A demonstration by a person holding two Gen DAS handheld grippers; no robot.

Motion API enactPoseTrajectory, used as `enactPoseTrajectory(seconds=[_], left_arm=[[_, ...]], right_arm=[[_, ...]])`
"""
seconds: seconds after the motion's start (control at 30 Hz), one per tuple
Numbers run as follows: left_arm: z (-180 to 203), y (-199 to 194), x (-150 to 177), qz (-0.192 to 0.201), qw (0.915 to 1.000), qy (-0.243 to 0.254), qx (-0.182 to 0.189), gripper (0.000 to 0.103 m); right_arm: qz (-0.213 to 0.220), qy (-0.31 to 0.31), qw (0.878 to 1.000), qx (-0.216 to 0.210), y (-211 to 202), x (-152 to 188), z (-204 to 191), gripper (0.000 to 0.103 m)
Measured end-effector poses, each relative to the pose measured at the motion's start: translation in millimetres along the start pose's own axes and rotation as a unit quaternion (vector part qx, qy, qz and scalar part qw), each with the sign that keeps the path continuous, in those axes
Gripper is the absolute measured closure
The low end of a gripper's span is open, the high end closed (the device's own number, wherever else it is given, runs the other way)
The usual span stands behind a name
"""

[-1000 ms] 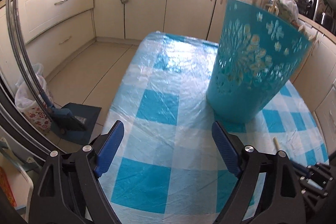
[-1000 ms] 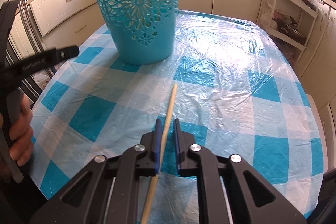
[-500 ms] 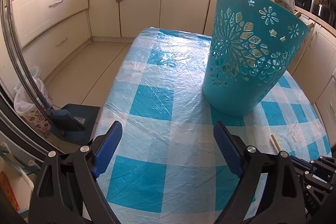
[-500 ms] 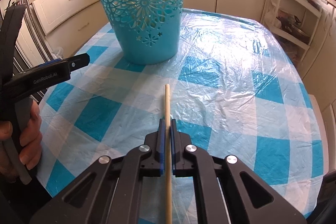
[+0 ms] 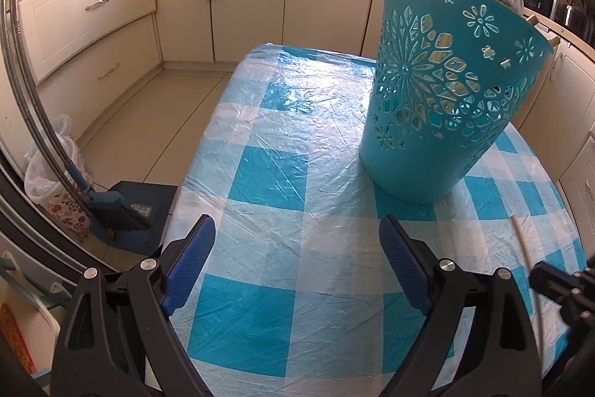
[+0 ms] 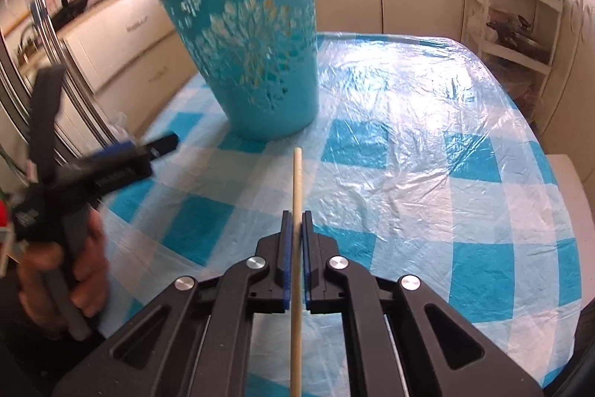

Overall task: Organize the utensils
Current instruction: 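Raise the chopstick over the teal basket and release it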

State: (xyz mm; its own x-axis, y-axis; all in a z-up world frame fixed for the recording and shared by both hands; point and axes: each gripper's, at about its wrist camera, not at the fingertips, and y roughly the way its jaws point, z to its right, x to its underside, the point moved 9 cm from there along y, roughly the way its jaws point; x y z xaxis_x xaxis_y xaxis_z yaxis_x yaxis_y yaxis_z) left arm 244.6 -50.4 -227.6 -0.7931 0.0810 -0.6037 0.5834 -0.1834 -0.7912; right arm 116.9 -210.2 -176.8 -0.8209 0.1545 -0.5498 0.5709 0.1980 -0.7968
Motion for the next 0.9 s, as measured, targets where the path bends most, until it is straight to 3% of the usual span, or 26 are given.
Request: enactPoseTrajectory(seconds=[0.2,0.37,0.47,0.6,0.77,0.9], left_arm=[[1.3,1.9,0.7,-0.004,1.0,0.003,-0.002,0.017],[2.8,3.3,1.2,-0.007,0.9999,0.006,-0.007,0.017],[3.3,3.5,0.9,-0.008,0.9999,0.005,-0.007,0.017],[3.1,3.4,0.5,-0.008,1.0,0.002,-0.004,0.017],[1.7,4.3,0.5,-0.008,1.0,-0.001,0.002,0.017],[0.3,5.5,0.0,-0.007,0.9999,-0.006,0.008,0.017]], right_arm=[[0.067,0.043,0.993,-0.085,-50.1,-45.2,-15.9,0.097],[0.175,0.044,0.976,-0.125,-96.3,-126.3,-36.0,0.097],[0.238,0.034,0.963,-0.123,-107.6,-172.8,-49.8,0.097],[0.289,0.051,0.949,-0.113,-90.7,-224.8,-54.5,0.097],[0.328,0.059,0.94,-0.067,-62.7,-250.2,-54.2,0.097],[0.325,0.064,0.943,-0.037,-37.7,-250.8,-43.8,0.097]])
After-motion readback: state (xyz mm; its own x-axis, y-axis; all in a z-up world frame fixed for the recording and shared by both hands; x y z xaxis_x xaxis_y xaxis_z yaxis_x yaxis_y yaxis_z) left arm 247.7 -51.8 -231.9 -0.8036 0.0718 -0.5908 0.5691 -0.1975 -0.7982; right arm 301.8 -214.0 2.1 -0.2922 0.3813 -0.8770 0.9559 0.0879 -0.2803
